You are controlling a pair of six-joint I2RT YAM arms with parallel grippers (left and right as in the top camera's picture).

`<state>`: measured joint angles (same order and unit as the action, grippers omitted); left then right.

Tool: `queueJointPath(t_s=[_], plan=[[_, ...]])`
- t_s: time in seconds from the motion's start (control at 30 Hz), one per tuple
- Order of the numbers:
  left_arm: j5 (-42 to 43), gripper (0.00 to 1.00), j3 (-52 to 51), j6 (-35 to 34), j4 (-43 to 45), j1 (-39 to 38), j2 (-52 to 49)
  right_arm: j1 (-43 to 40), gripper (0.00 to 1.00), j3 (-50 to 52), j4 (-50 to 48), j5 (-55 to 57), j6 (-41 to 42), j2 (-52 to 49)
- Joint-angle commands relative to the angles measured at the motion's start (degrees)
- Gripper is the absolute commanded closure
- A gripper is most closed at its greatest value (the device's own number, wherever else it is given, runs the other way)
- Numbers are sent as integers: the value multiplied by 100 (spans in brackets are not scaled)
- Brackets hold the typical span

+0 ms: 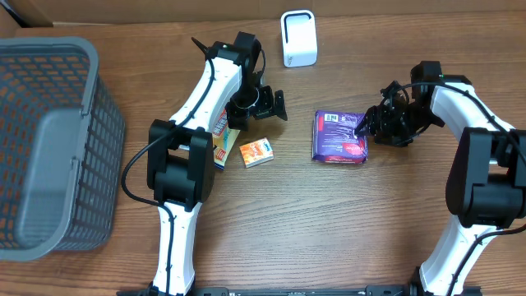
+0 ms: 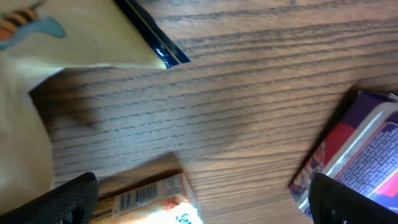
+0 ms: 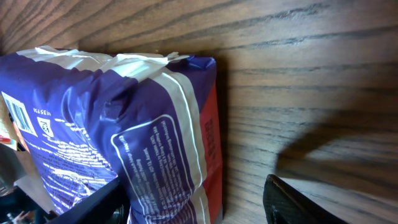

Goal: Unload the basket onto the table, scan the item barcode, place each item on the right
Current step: 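Lift the purple Carefree pack upright with the right gripper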

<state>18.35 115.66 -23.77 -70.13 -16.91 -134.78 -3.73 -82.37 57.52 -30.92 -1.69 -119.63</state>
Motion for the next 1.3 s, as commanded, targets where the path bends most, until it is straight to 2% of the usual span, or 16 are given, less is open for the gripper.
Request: queueJointPath(t_s=[0.0,0.13,0.5,1.0,1.13,1.27], plan=[[-293,0,70,44,4,-20,52,50,34,164,-13,212,26,-15],[-293,0,70,44,2,-22,52,44,36,138,2,214,28,-13],[-293,0,70,44,0,-42,52,-74,35,-782,975,214,-151,-13],[-291,0,70,48,4,-66,52,120,42,-334,870,122,-168,-13],[-291,0,70,48,4,-81,52,142,59,-221,789,37,-151,-13],[-293,0,70,68,2,-81,52,142,71,-221,673,-9,-125,-13]])
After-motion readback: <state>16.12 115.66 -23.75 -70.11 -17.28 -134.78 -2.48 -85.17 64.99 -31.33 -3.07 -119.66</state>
